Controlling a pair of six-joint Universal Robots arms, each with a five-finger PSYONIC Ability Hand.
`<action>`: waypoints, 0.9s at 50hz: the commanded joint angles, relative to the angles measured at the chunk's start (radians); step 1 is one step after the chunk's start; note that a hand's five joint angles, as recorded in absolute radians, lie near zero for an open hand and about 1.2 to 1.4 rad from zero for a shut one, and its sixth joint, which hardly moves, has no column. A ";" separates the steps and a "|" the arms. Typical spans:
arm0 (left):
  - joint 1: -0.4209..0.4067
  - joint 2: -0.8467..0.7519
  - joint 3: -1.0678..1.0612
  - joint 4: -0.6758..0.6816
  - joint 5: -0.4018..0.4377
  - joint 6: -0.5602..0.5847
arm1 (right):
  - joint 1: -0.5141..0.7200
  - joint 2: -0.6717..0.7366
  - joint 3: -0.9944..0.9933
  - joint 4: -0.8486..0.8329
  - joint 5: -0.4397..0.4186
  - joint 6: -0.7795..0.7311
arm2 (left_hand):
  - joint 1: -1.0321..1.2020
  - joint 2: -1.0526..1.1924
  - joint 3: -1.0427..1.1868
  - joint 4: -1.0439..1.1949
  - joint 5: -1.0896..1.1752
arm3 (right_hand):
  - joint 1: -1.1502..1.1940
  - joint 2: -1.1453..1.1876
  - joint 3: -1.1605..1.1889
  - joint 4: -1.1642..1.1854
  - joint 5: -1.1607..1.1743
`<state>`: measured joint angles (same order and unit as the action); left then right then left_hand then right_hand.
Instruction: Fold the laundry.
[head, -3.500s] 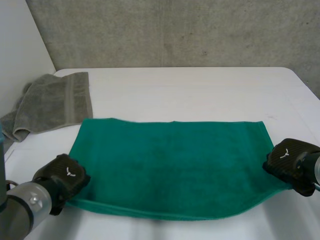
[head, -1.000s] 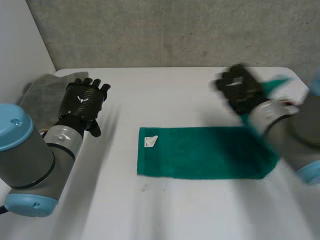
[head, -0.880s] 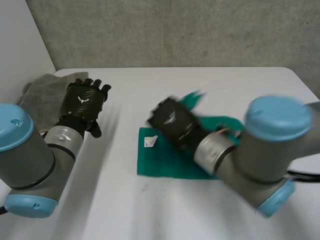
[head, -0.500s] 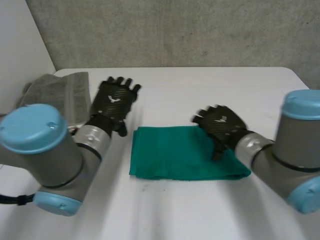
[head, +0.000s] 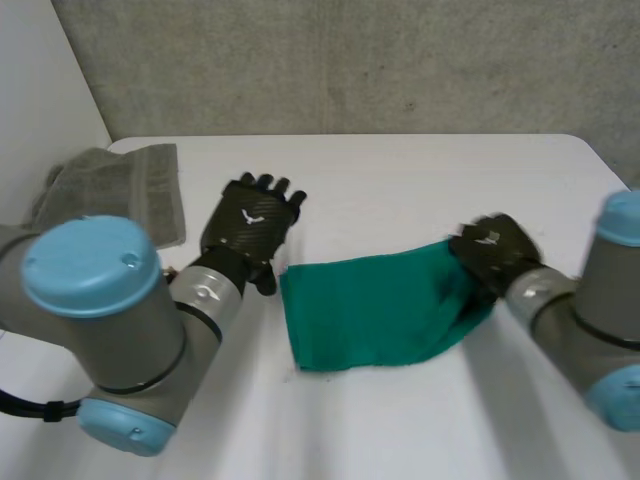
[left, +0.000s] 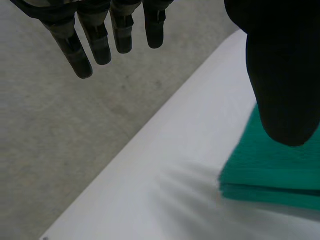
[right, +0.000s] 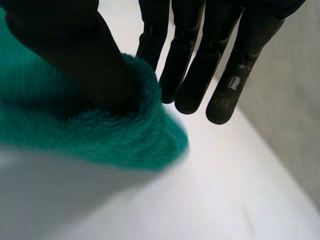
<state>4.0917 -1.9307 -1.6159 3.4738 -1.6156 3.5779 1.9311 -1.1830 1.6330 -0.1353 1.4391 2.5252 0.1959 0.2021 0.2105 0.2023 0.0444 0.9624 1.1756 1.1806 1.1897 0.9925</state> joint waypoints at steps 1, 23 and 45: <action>0.052 0.088 -0.025 0.001 -0.098 -0.010 | 0.343 0.032 -0.064 -0.043 -0.060 -0.022 | -0.018 -0.024 -0.032 -0.024 -0.041 | 0.434 0.221 0.216 0.207 0.229; -0.050 -0.016 0.059 -0.079 0.062 -0.228 | 0.080 0.014 -0.091 0.052 -0.187 0.472 | 0.018 0.011 0.003 0.011 -0.006 | -0.788 -1.001 -1.006 -1.015 -0.992; -0.050 -0.215 0.131 -0.305 -0.047 -0.237 | 0.132 0.295 -0.292 0.233 -0.177 0.387 | 0.021 0.014 0.006 0.014 -0.003 | -0.788 -1.001 -1.006 -1.015 -0.992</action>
<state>4.0411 -2.1149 -1.4974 3.1736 -1.6639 3.3353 2.0507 -0.9408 1.3690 0.0700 1.2439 2.9794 0.1961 0.2021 0.2105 0.2023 0.0446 0.2006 0.2196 0.2104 0.2333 0.0589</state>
